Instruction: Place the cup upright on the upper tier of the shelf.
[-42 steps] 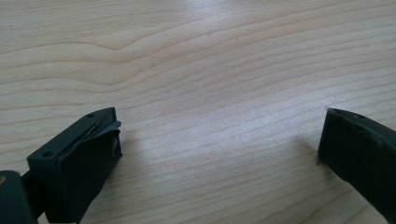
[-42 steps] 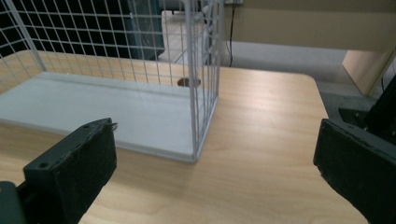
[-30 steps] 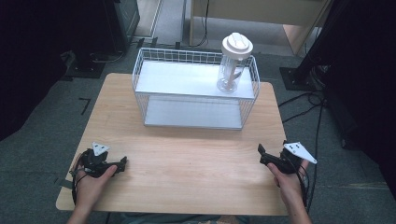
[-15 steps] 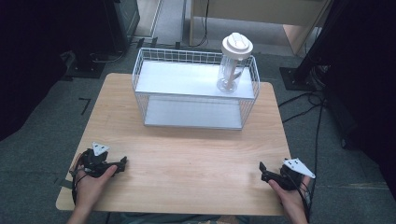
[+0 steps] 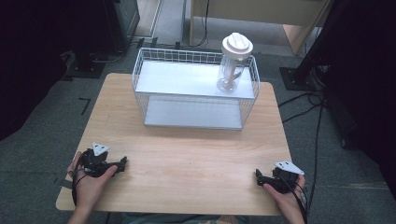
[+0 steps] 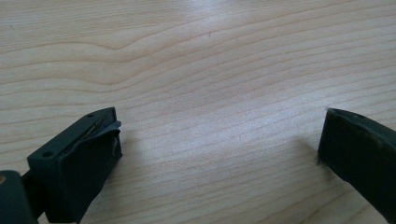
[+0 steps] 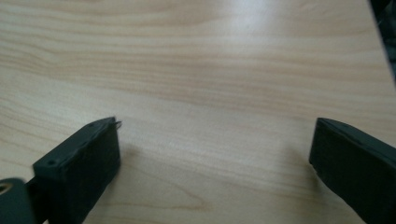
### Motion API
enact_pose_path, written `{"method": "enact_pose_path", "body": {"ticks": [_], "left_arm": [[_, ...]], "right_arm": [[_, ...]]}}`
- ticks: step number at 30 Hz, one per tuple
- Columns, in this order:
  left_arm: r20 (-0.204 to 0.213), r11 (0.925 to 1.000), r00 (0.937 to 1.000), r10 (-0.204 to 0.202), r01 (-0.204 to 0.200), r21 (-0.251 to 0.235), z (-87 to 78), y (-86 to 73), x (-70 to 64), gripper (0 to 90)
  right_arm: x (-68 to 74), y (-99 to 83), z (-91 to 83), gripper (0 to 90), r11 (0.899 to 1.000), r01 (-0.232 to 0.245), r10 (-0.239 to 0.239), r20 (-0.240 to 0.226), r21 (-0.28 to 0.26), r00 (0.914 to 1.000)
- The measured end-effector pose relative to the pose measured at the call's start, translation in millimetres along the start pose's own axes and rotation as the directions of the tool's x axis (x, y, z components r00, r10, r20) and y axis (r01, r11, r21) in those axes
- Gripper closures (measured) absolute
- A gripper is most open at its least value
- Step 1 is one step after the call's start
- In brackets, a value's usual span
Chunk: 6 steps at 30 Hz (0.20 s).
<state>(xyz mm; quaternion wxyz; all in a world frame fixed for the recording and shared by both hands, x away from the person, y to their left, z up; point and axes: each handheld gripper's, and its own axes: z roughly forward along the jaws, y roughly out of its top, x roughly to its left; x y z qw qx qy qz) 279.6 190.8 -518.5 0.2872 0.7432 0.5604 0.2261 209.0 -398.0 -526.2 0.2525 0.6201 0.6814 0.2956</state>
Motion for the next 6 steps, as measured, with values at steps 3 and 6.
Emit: {"method": "enact_pose_path", "body": {"ticks": [3, 6], "left_arm": [[0.000, 1.0000, 1.0000, 0.001, -0.001, 0.000, 0.0, 0.0, 0.0, 0.0], [0.000, 1.0000, 1.0000, 0.000, 0.000, 0.000, 0.0, 0.0, 0.0, 0.0]], "right_arm": [[0.0, 0.0, 0.0, 2.6, 1.000, -0.001, 0.001, 0.000, 0.000, 1.0000], [-0.1, 0.1, 0.1, 2.5, 1.000, -0.001, 0.001, -0.001, 0.002, 1.0000]]}}
